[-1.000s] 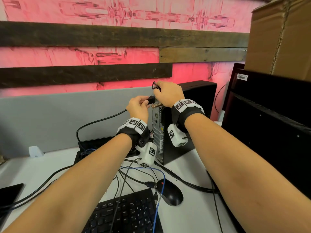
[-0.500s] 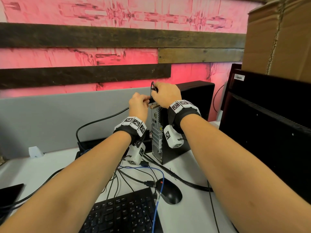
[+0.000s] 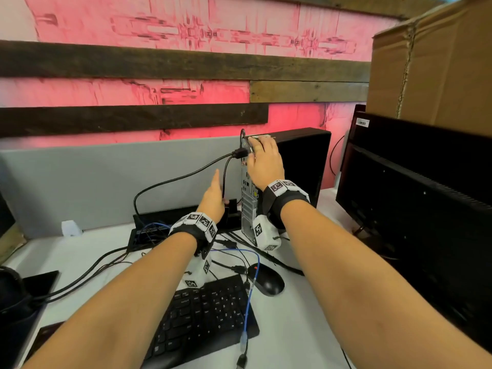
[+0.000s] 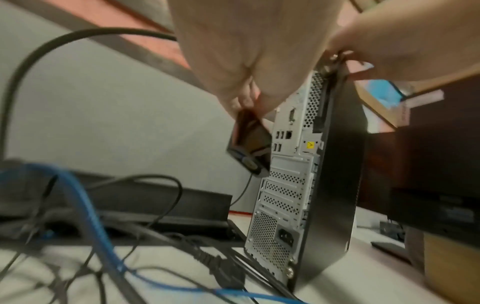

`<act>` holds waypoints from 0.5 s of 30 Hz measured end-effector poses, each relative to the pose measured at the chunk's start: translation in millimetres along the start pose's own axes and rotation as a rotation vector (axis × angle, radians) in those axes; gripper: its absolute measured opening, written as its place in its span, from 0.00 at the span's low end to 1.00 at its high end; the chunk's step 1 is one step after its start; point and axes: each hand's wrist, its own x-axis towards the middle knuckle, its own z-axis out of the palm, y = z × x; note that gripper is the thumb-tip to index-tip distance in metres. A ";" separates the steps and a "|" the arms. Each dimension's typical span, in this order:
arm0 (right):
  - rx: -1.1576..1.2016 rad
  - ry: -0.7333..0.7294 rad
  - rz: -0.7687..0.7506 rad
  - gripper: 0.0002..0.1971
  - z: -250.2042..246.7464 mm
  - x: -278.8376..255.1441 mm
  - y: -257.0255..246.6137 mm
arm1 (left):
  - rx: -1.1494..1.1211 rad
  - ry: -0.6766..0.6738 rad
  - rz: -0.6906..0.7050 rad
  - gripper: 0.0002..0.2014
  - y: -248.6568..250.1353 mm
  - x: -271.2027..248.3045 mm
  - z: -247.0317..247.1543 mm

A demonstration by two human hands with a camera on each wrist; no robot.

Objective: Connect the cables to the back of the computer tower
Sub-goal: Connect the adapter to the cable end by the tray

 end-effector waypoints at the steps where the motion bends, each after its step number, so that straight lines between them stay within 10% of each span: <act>1: 0.059 -0.017 0.033 0.24 -2.0 -2.2 -3.6 | -0.017 0.010 -0.053 0.34 -4.7 -5.3 -0.9; 5: 0.313 -0.022 0.166 0.24 -10.6 -26.9 -23.5 | 0.041 0.005 -0.108 0.20 -21.2 -26.5 -6.9; 10: 0.345 -0.111 0.416 0.16 6.7 -108.3 -20.0 | 0.114 -0.193 -0.364 0.41 -55.4 -68.9 -2.4; 15: 0.156 -0.998 0.487 0.23 42.6 -167.0 -10.6 | 0.485 -0.662 -0.361 0.29 -99.4 -108.4 17.1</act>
